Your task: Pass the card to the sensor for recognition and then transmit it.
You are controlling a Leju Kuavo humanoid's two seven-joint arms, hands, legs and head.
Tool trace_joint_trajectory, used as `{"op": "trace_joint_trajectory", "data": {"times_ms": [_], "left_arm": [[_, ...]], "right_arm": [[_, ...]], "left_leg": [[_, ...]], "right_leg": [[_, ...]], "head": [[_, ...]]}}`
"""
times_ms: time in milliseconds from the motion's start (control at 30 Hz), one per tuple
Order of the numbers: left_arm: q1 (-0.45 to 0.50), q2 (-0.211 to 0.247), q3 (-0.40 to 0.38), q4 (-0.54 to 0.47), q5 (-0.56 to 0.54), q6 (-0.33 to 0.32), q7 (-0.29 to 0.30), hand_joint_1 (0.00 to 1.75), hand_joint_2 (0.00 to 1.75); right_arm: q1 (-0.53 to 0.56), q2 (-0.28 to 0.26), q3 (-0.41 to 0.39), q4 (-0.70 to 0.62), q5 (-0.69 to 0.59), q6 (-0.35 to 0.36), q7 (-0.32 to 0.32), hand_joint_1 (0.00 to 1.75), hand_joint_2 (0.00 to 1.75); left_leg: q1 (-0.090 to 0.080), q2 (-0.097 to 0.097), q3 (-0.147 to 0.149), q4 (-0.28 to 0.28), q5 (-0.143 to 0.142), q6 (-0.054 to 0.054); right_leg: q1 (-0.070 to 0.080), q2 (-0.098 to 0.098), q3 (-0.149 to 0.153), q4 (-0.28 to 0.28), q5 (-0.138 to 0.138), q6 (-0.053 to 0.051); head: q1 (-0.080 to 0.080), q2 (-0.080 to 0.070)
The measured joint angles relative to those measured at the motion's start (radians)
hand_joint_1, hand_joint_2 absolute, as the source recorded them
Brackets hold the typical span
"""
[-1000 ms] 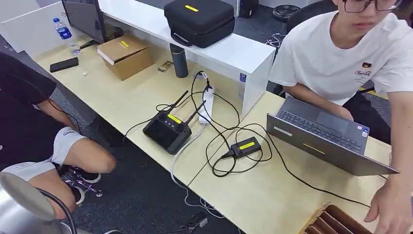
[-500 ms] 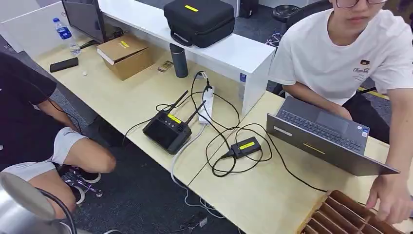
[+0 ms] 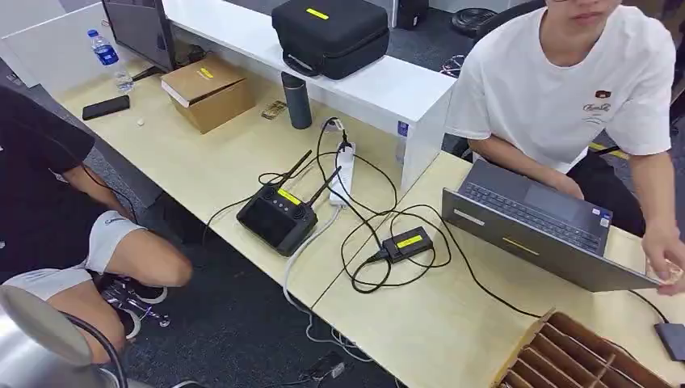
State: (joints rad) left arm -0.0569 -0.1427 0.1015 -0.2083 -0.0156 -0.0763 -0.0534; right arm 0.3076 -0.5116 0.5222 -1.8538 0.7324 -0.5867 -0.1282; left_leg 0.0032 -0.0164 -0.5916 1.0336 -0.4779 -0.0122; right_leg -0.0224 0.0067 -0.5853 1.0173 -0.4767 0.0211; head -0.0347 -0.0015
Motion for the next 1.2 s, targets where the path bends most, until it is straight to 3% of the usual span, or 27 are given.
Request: {"op": "trace_joint_trajectory", "data": {"times_ms": [200, 400, 533, 700, 833, 1200], "left_arm": [[-0.004, -0.003, 0.000, 0.000, -0.018, -0.005, 0.013, 0.00, 1.75], [-0.009, -0.003, -0.001, 0.000, -0.024, -0.005, 0.018, 0.00, 1.75], [-0.012, -0.006, -0.002, 0.000, -0.031, -0.005, 0.026, 0.00, 1.75], [-0.015, -0.008, -0.002, 0.000, -0.034, -0.003, 0.033, 0.00, 1.75], [-0.017, -0.008, -0.003, 0.000, -0.039, -0.003, 0.036, 0.00, 1.75], [-0.018, -0.008, -0.003, 0.000, -0.041, -0.003, 0.042, 0.00, 1.75]], "right_arm": [[-0.078, 0.044, 0.080, 0.172, 0.005, -0.008, -0.002, 0.00, 1.75], [-0.137, 0.091, 0.112, 0.295, 0.039, -0.052, 0.007, 0.00, 1.75], [-0.157, 0.125, 0.110, 0.350, 0.176, -0.095, 0.066, 0.00, 1.75], [-0.154, 0.190, 0.043, 0.387, 0.381, -0.097, 0.087, 0.00, 1.75], [-0.146, 0.229, -0.018, 0.405, 0.461, -0.097, 0.087, 0.00, 1.75], [-0.136, 0.272, -0.091, 0.443, 0.482, -0.097, 0.084, 0.00, 1.75]], "left_leg": [[0.000, 0.000, 0.000, 0.000, 0.000, 0.000], [0.000, 0.000, 0.000, 0.000, 0.000, 0.000], [0.000, 0.000, 0.000, 0.000, 0.000, 0.000], [0.000, 0.000, 0.000, 0.000, 0.000, 0.000], [0.000, 0.000, 0.000, 0.000, 0.000, 0.000], [0.000, 0.000, 0.000, 0.000, 0.000, 0.000]], "right_leg": [[0.000, 0.000, 0.000, 0.000, 0.000, 0.000], [0.000, 0.000, 0.000, 0.000, 0.000, 0.000], [0.000, 0.000, 0.000, 0.000, 0.000, 0.000], [0.000, 0.000, 0.000, 0.000, 0.000, 0.000], [0.000, 0.000, 0.000, 0.000, 0.000, 0.000], [0.000, 0.000, 0.000, 0.000, 0.000, 0.000]], "head": [[0.000, 0.000], [0.000, 0.000], [0.000, 0.000], [0.000, 0.000], [0.000, 0.000], [0.000, 0.000]]}}
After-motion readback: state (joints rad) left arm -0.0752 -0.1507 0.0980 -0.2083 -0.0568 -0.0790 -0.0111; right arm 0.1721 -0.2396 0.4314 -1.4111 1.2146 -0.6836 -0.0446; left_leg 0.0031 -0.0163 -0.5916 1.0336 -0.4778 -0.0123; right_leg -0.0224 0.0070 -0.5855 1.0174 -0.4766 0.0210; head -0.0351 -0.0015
